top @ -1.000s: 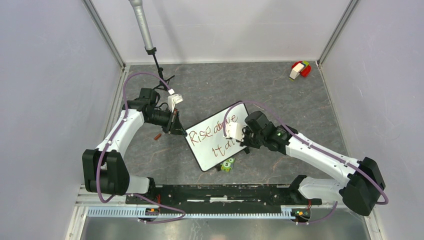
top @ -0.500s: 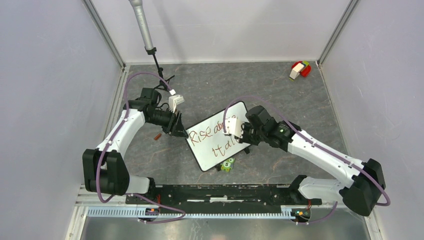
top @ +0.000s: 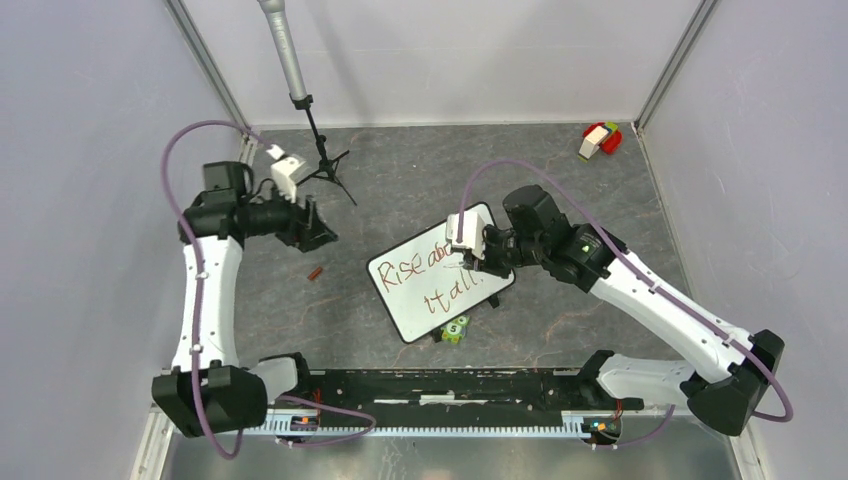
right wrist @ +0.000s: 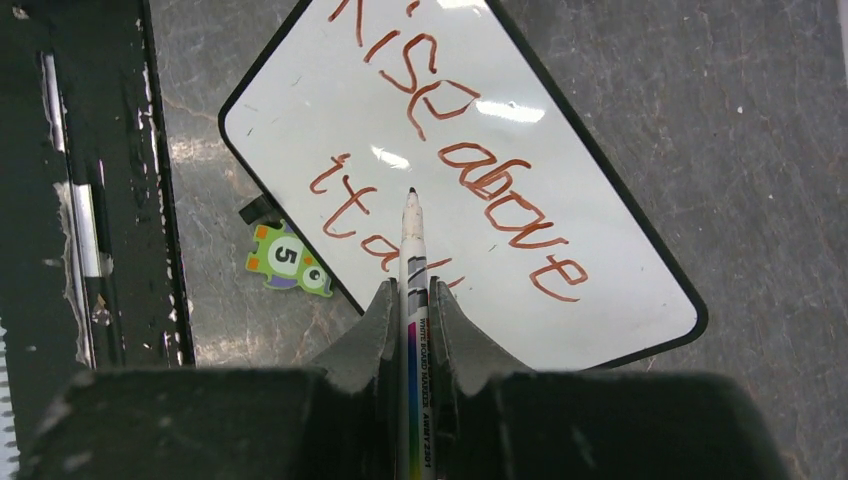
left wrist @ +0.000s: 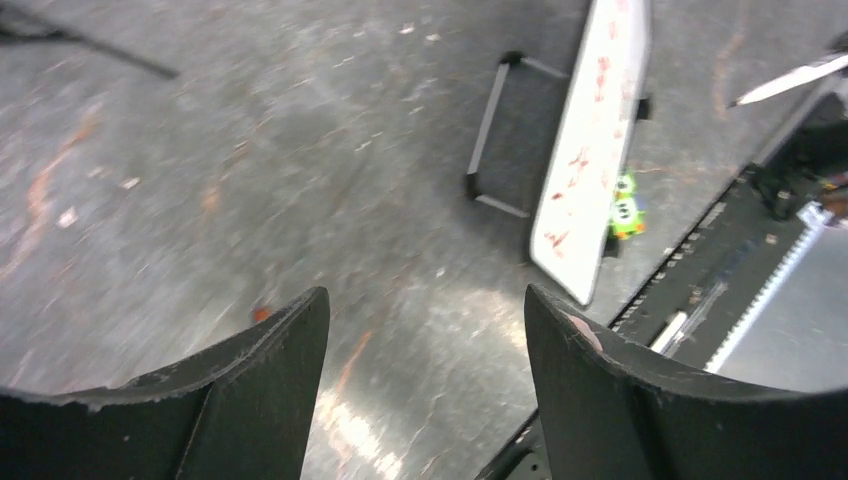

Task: Write a sentence on the whiteboard
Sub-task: Close the whiteboard marker at the center of the board.

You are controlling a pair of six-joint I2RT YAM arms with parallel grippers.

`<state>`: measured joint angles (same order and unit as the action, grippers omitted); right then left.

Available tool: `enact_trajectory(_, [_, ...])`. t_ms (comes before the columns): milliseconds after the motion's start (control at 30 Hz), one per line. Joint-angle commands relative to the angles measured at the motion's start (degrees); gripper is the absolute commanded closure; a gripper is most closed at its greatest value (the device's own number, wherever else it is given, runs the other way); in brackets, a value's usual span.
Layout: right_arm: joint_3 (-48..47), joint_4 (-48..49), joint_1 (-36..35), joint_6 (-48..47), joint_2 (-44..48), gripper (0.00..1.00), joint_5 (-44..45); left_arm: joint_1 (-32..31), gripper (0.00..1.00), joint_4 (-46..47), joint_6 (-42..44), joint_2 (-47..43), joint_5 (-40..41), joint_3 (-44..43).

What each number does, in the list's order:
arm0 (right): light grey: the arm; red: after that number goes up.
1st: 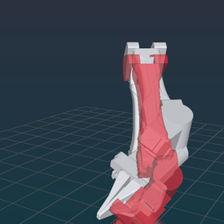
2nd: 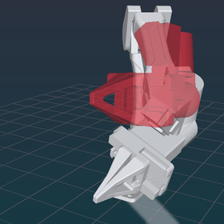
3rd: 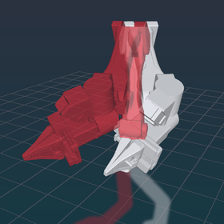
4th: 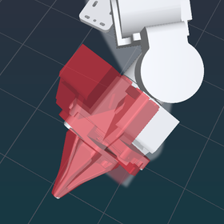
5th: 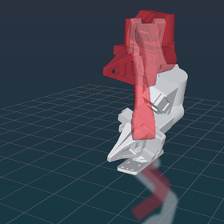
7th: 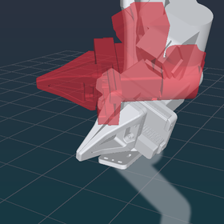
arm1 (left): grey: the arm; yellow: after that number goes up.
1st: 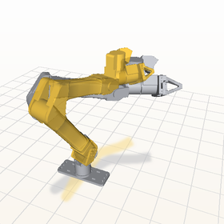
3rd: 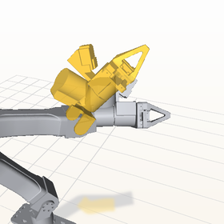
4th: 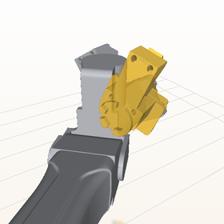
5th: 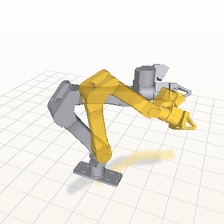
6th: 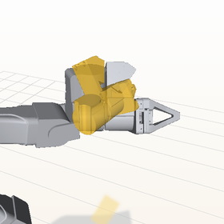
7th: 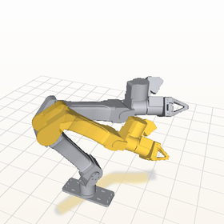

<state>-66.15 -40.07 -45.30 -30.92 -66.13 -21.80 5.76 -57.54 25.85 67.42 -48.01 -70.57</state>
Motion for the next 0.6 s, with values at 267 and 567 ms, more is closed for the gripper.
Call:
enact_trajectory(267, [-5.56, 3.36, 3.61, 7.78, -4.11, 0.97, -3.59, 12.42, 0.29, 3.72, 15.12, 2.50, 11.49, 12.16])
enact_trajectory(567, [-6.36, 3.74, 4.76, 9.14, -5.78, 1.00, -5.10, 11.39, 0.32, 14.89, 18.08, 9.28, 18.50, 19.22])
